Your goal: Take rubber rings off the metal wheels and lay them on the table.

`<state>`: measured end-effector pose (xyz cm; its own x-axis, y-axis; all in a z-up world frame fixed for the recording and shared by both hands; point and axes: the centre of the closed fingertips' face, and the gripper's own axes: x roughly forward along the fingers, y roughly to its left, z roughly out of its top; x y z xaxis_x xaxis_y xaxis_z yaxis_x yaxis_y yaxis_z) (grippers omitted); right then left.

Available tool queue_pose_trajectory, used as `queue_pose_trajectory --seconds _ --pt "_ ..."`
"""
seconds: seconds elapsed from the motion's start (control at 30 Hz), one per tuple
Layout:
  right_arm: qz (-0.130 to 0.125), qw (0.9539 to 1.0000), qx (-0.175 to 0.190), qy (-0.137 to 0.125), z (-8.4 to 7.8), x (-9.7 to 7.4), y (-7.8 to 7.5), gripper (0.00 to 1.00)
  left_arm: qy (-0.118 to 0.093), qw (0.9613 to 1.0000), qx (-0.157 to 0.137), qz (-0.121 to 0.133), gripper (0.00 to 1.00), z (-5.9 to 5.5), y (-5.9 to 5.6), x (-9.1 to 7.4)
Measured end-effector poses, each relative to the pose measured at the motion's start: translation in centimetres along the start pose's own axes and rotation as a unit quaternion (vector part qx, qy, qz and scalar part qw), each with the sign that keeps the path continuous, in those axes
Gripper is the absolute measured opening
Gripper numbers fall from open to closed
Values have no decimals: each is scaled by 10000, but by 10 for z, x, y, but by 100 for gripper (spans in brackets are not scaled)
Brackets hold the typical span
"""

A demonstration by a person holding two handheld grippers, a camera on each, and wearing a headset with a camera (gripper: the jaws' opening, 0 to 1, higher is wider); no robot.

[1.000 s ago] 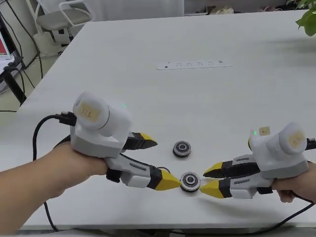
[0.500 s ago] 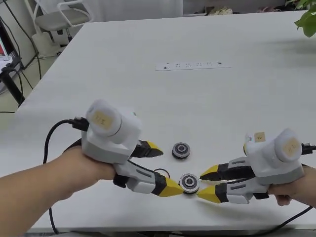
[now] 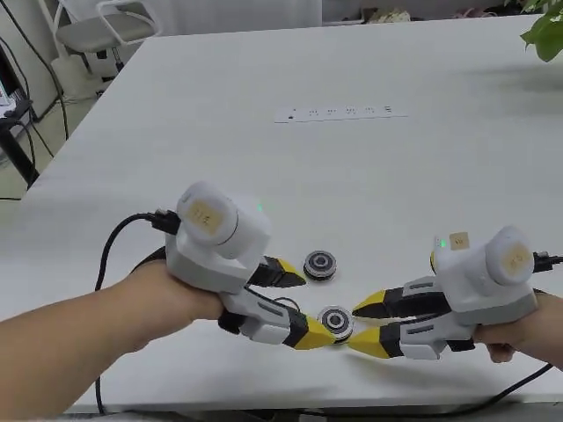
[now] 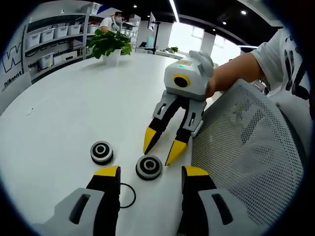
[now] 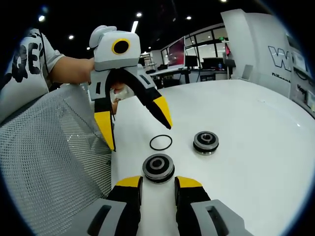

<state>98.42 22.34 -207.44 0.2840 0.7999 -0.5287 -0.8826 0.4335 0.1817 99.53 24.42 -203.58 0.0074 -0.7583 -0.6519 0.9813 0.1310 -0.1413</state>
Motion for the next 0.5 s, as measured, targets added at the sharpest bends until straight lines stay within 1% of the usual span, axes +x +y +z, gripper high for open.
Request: queue_pose_trajectory --seconds 0.13,0.3,0.4,0.5 --pt "9 10000 38 -13 0 0 1 23 5 10000 5 -60 43 1 -2 5" --pt "10 10000 68 -27 0 1 1 23 103 9998 49 -138 39 -3 -5 13" --pt "1 10000 86 -39 0 0 0 23 92 9998 -9 -157 36 -4 -5 17" --pt "3 9999 100 -44 0 1 1 23 125 9998 4 -172 34 -5 -6 20"
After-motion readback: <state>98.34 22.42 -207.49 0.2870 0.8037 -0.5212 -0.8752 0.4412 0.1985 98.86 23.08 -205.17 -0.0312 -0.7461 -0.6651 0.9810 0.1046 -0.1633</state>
